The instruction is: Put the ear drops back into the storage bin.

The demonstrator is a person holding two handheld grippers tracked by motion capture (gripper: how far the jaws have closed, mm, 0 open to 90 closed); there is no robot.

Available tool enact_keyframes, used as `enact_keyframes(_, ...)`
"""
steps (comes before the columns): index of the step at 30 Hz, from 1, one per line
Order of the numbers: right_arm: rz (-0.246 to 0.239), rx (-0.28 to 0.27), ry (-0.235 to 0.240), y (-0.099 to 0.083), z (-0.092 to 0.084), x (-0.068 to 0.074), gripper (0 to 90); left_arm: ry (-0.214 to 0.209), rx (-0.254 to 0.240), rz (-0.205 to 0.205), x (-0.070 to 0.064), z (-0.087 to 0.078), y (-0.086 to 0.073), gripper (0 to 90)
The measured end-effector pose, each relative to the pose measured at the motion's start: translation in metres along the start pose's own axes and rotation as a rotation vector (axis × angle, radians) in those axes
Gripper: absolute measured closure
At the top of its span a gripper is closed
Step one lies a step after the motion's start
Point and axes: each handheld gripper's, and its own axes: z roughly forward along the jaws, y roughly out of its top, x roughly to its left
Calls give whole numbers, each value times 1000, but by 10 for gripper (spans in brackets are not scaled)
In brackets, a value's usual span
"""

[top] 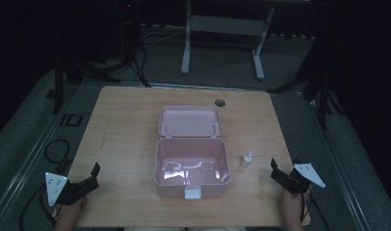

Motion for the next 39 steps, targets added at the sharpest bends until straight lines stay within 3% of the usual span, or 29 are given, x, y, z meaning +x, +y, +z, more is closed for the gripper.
enact_keyframes(12,-33,31,-8,2,4,4,128,-5,4,-4,1,0,0,4)
enact_keyframes(15,-39,88,3,3,6,4,136,-5,7,1,1,1,0,4)
enact_keyframes(18,2,120,36,3,5,3,136,-4,7,4,0,1,0,4)
enact_keyframes(24,-32,237,111,6,6,3,128,-4,9,8,0,1,0,4)
enact_keyframes(27,-60,295,120,6,6,6,121,-3,11,9,0,1,0,4)
enact_keyframes(32,-64,367,140,9,4,6,115,-2,13,7,0,1,0,4)
enact_keyframes(39,-100,516,187,20,3,6,115,-1,15,6,0,2,0,4)
